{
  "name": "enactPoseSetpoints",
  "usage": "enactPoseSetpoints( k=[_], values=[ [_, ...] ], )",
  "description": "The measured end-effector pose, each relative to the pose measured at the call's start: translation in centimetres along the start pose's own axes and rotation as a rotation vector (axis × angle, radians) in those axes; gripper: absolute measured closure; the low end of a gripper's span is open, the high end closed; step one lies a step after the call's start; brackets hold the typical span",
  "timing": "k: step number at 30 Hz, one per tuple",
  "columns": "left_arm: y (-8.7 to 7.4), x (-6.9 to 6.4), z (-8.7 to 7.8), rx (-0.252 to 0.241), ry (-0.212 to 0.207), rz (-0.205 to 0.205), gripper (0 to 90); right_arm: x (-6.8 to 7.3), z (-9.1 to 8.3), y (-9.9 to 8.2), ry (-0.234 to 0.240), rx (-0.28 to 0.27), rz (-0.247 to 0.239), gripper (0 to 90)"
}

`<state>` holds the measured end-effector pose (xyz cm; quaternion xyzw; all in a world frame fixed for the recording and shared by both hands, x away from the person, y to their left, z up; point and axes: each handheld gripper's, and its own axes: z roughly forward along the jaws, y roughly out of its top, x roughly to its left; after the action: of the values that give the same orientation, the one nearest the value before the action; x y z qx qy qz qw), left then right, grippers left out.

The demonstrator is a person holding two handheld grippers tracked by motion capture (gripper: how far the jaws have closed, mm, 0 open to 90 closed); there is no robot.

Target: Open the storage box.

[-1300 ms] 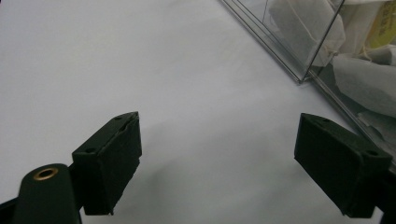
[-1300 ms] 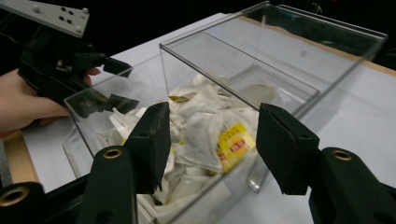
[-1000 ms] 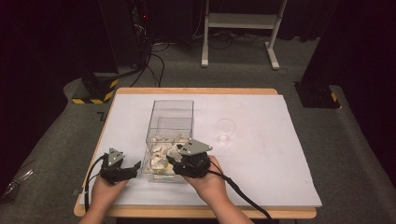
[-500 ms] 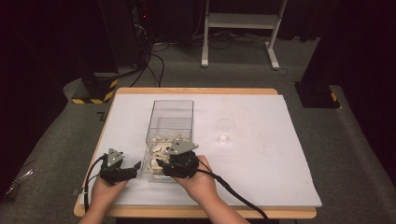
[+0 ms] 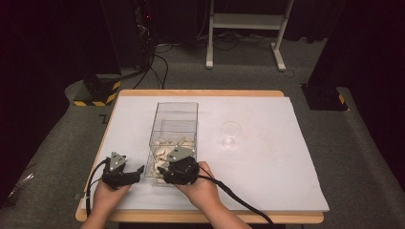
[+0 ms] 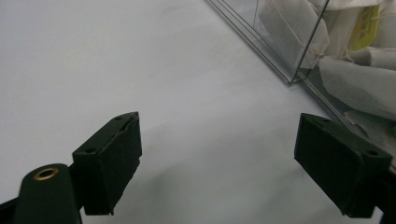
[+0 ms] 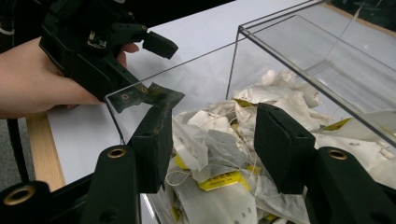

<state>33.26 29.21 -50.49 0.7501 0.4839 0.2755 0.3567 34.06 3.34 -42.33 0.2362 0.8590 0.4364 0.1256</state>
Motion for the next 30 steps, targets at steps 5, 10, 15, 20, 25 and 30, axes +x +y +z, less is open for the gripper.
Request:
enactPoseSetpoints(
  k=[5, 10, 15, 20, 25, 30],
  values=[
    [0.02, -0.05, 0.07, 0.0, 0.001, 0.002, 15.3, 0.11, 0.21, -0.09, -0.005, 0.007, -0.012, 47.2],
    [0.06, -0.05, 0.12, 0.006, -0.001, 0.006, 15.4, -0.02, 0.31, -0.23, -0.006, 0.017, -0.014, 48.5],
    [0.06, 0.03, 0.08, 0.002, -0.002, 0.004, 15.4, 0.06, 0.45, -0.24, -0.006, 0.018, -0.015, 49.9],
    [0.05, 0.03, 0.08, 0.0, -0.002, 0.003, 15.5, 0.12, 0.56, -0.22, 0.001, 0.031, -0.01, 49.9],
    [0.06, 0.06, 0.09, 0.0, -0.005, 0.0, 15.5, -0.11, 0.62, -0.25, 0.007, 0.042, 0.015, 48.0],
    [0.05, 0.06, 0.09, 0.0, -0.006, -0.005, 15.5, 0.04, 0.76, -0.26, 0.015, 0.05, 0.008, 50.3]
  ],
)
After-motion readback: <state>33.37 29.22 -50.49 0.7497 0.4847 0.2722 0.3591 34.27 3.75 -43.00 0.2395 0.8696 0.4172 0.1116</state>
